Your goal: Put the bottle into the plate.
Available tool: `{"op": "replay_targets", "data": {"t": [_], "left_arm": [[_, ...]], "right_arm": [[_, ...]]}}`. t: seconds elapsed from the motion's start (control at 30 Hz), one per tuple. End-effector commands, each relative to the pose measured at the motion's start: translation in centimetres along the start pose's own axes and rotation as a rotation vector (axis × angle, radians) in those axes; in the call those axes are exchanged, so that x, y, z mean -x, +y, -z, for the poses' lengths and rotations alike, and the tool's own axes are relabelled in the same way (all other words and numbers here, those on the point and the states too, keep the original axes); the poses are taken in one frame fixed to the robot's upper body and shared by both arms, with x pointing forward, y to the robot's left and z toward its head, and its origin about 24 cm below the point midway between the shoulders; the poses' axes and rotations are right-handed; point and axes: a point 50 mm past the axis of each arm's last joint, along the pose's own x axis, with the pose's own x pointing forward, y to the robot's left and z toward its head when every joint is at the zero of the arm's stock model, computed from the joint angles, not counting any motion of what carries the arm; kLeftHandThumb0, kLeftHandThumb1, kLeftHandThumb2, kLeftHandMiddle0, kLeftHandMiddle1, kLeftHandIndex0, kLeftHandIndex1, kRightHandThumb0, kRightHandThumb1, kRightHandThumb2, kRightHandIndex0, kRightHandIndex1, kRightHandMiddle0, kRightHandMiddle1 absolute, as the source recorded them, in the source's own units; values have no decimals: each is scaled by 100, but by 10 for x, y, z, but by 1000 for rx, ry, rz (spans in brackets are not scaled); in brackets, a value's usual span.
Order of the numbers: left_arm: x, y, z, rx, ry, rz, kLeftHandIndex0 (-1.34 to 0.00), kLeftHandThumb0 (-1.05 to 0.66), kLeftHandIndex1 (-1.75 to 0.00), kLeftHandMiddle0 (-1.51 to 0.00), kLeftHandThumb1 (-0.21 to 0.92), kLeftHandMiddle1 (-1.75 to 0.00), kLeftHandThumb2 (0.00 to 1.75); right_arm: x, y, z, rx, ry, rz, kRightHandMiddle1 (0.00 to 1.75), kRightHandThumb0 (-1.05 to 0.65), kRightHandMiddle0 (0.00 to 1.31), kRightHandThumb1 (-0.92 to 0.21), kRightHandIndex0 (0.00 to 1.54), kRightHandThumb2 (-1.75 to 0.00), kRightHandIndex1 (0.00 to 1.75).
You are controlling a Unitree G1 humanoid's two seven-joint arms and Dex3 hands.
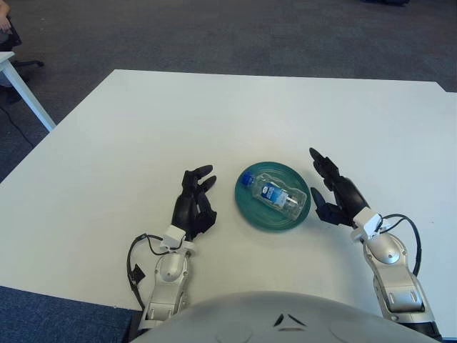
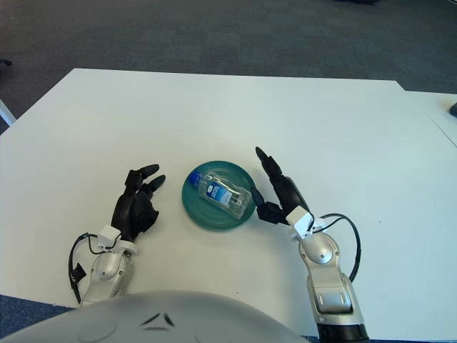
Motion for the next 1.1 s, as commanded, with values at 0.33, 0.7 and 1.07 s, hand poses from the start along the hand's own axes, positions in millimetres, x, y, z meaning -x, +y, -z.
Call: {"op": "replay_targets", "data": {"t": [0.33, 0.7, 1.07], "left_arm": [[6, 7, 20, -2, 122, -11, -1, -81, -112, -33, 92, -47, 102], [5, 10, 19, 91, 148, -49, -9, -78, -115, -39, 92, -55, 101], [5, 11, 19, 103, 154, -53, -15, -76, -116, -42, 92, -61, 100]], "right_arm": [[-1, -2, 11, -209, 54, 115, 61, -94, 0, -92, 26, -89, 6], [-4, 0, 20, -271, 57, 170, 85, -84, 0, -92, 37, -85, 10], [-7, 1, 24, -295, 45, 203, 95, -81, 0, -92, 41, -85, 12]]}}
